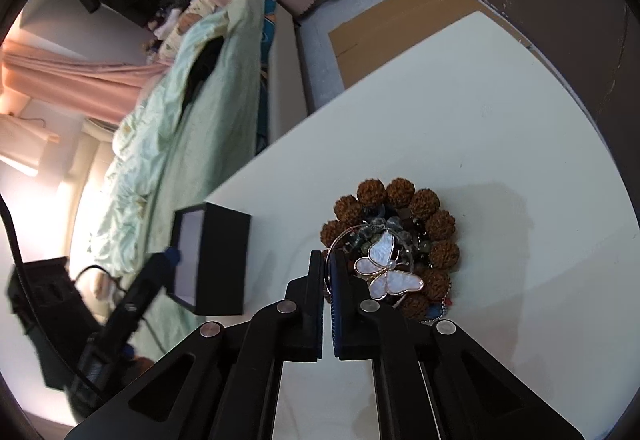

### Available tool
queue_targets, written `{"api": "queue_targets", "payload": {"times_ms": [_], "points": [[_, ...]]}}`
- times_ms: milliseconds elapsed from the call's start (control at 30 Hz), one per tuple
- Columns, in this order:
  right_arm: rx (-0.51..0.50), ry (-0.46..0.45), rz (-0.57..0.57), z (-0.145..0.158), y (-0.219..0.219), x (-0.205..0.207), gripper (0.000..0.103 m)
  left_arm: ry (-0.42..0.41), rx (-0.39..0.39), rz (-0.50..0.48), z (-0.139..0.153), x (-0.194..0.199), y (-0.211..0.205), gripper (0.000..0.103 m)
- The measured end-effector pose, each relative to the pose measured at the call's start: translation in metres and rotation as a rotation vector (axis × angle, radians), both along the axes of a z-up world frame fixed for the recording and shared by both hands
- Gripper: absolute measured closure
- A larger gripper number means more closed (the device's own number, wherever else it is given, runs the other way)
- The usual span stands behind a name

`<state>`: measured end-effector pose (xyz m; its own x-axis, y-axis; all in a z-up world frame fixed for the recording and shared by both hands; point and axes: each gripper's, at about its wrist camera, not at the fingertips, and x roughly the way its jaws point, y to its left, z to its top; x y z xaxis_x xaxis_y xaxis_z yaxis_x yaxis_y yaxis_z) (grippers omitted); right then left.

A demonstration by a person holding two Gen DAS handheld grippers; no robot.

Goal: Organize jewelry
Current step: 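Grasp the brown bead bracelet with the left gripper while the right gripper holds the hoop, then carry the brown bead bracelet into the black box and open the left gripper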

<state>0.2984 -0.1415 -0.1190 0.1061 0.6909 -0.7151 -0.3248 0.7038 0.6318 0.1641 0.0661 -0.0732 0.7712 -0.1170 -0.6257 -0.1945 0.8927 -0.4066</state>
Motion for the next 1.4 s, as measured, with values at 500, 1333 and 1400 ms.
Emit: {"api": "queue_targets", "payload": {"times_ms": [500, 1333, 1400], "points": [[0.167, -0.013, -0.09, 0.034, -0.043, 0.011, 0.099, 0.065, 0.026, -0.127, -0.026, 0.035, -0.055, 0.033], [0.161, -0.036, -0.121, 0.039, -0.056, 0.019, 0.099, 0.021, -0.026, -0.162, -0.019, 0.039, -0.071, 0.084], [0.165, -0.041, -0.127, 0.04, -0.057, 0.017, 0.099, -0.015, -0.021, -0.178, -0.008, 0.033, -0.075, 0.084]]}}
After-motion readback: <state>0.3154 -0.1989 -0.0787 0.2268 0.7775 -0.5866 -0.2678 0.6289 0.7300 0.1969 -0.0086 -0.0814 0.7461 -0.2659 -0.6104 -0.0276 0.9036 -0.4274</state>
